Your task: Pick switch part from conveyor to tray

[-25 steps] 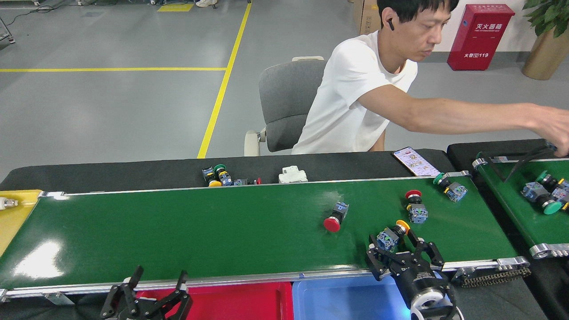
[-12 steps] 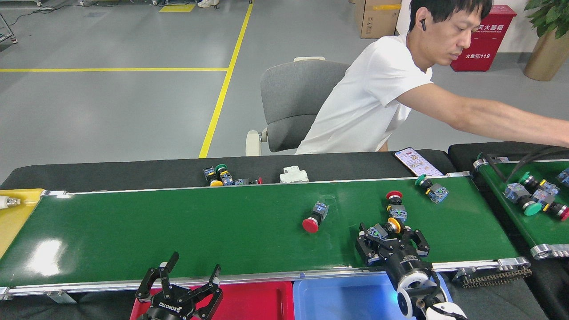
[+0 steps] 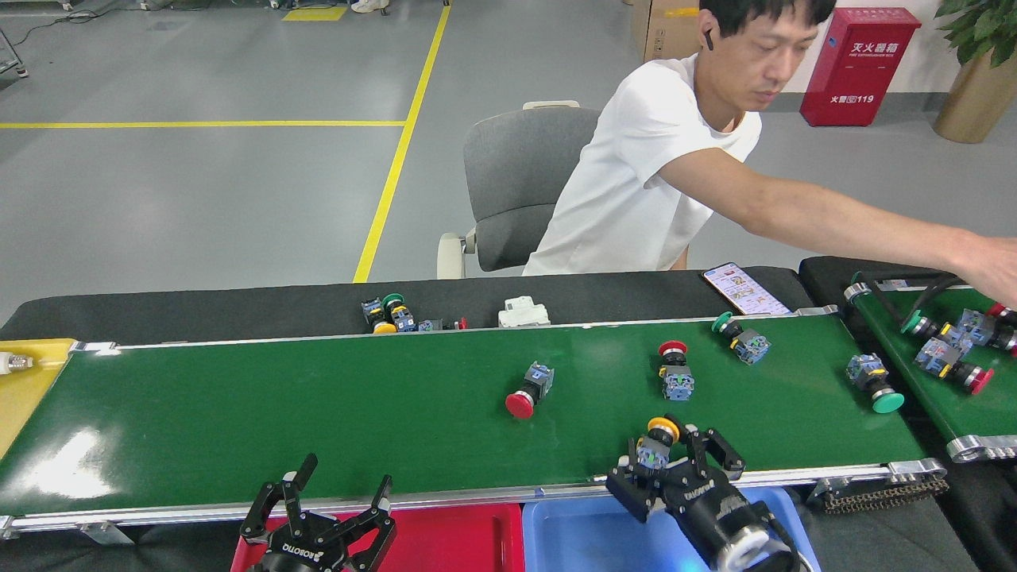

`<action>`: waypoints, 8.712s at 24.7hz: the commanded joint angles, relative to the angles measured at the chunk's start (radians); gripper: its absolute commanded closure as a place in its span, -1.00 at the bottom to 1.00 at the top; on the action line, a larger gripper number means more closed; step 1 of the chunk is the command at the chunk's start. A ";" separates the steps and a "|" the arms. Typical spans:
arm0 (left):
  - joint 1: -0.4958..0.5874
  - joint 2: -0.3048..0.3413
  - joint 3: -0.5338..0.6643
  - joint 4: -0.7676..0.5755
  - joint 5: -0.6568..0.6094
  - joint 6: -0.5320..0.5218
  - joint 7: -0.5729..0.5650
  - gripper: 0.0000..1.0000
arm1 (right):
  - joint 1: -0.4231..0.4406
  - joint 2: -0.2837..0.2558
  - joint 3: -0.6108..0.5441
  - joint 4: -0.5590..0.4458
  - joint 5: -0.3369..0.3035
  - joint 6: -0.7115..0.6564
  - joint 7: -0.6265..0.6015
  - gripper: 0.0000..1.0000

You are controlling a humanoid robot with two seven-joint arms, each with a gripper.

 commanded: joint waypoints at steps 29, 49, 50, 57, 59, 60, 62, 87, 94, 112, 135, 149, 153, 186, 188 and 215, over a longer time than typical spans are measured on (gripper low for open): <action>-0.372 -0.019 -0.093 0.368 -0.095 0.023 -0.044 -1.00 | 0.003 0.113 -0.213 -0.053 0.098 0.188 0.025 -0.94; -0.496 -0.002 -0.088 0.514 -0.045 -0.027 -0.024 0.89 | -0.472 0.154 0.075 0.530 0.163 0.446 0.008 -0.94; -0.473 0.000 -0.088 0.472 -0.034 -0.027 -0.023 0.89 | -0.512 0.169 0.081 0.576 0.164 0.447 0.007 -0.94; -0.053 0.105 -0.090 0.009 -0.032 -0.050 0.046 0.80 | -0.655 0.246 0.107 0.786 0.158 0.452 0.001 -0.87; 0.056 0.158 -0.088 -0.039 -0.034 -0.046 0.097 0.74 | -0.673 0.254 0.111 0.822 0.159 0.446 -0.001 -0.50; 0.090 0.182 -0.088 -0.037 -0.037 -0.042 0.115 0.65 | -0.676 0.249 0.123 0.831 0.162 0.441 -0.005 -0.18; 0.118 0.190 -0.073 -0.029 -0.035 -0.039 0.123 0.26 | -0.676 0.234 0.176 0.832 0.161 0.441 -0.031 0.40; 0.141 0.038 0.366 -0.008 0.224 -0.046 -0.007 -1.00 | -0.109 0.019 0.246 0.032 -0.072 -0.303 0.057 -0.80; -0.056 0.043 0.213 0.030 0.182 -0.039 -0.103 -1.00 | -0.140 0.071 0.232 0.033 -0.072 -0.292 0.071 -0.94; -0.433 0.016 0.019 0.457 0.015 0.085 -0.112 -0.99 | 0.055 0.001 -0.040 -0.108 0.047 0.392 0.050 -0.92; 0.009 0.119 0.065 -0.006 0.144 0.004 -0.078 0.82 | -0.204 0.110 0.066 0.194 0.215 0.482 0.007 0.71; 0.184 0.059 0.216 -0.074 0.153 -0.002 -0.026 -1.00 | -0.210 0.099 0.078 0.185 0.199 0.401 0.016 0.92; 0.179 0.050 0.323 -0.071 0.219 0.003 -0.032 -1.00 | -0.137 0.099 0.080 0.059 0.159 0.303 0.027 0.91; -0.184 0.139 0.053 0.190 0.135 -0.002 -0.093 -1.00 | 0.087 0.082 -0.213 -0.116 0.110 0.280 0.085 -0.98; -0.232 0.138 0.038 0.233 0.121 0.000 -0.103 -1.00 | 0.069 0.082 -0.213 -0.103 0.110 0.284 0.087 -0.98; -0.186 0.170 0.071 0.168 0.143 -0.022 -0.014 0.92 | -0.396 0.093 0.005 0.384 0.107 0.242 0.008 0.89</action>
